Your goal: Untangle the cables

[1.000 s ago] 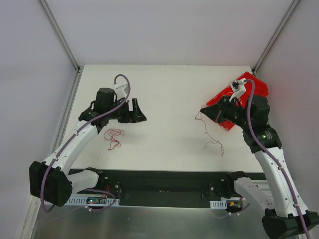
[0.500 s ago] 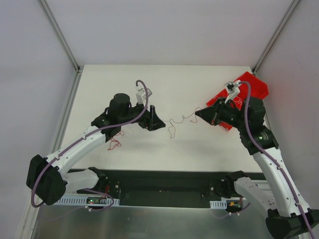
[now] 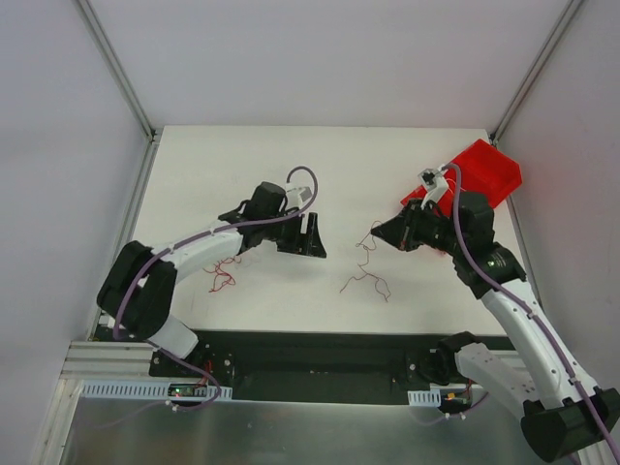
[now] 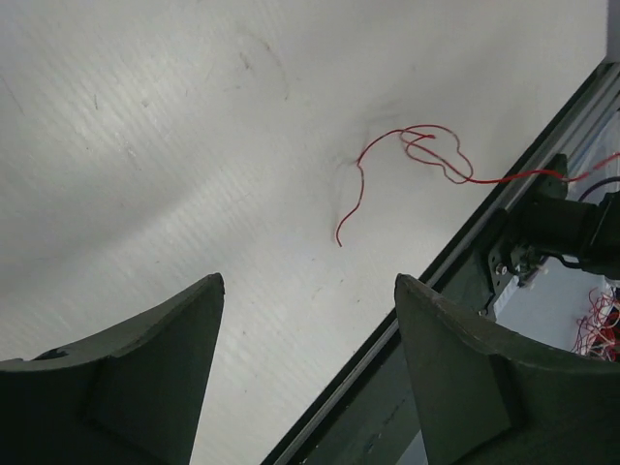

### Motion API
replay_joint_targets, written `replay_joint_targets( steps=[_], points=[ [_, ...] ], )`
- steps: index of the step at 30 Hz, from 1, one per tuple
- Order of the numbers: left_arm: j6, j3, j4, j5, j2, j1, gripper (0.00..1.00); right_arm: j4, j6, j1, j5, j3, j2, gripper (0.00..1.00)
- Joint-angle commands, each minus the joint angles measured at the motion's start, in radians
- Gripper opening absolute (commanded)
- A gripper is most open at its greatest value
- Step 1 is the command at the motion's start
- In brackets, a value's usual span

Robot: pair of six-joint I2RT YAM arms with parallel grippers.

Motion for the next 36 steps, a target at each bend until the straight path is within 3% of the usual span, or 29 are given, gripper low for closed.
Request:
replay_joint_targets(
  steps=[1,6,13,20,28,33,35,36],
  points=[
    [-0.007,0.085,-0.007,0.062,0.097,-0.027,0.71,0.02,-0.03,0.004,-0.006,0.013,-0.039,0.0],
    [-0.022,0.119,0.075,0.173,0.206,-0.066,0.7,0.021,-0.03,0.004,-0.01,0.019,-0.048,0.0],
    [-0.016,0.132,0.139,0.151,0.321,-0.129,0.7,0.032,-0.025,0.004,-0.032,0.029,-0.056,0.0],
    [-0.006,0.198,0.145,0.135,0.416,-0.196,0.61,0.034,-0.017,0.004,-0.038,0.044,-0.066,0.0],
    [-0.018,0.234,0.143,0.062,0.476,-0.233,0.42,0.029,-0.004,0.005,-0.036,0.061,-0.076,0.0],
    [0.005,0.197,0.087,-0.058,0.459,-0.232,0.19,-0.005,-0.007,0.005,0.04,0.085,-0.123,0.0],
    [0.013,0.175,0.053,-0.121,0.445,-0.23,0.0,-0.029,-0.007,0.005,0.091,0.111,-0.148,0.0],
    [0.014,0.16,0.039,-0.157,0.436,-0.23,0.0,-0.047,-0.01,0.004,0.114,0.128,-0.158,0.0]
  ],
)
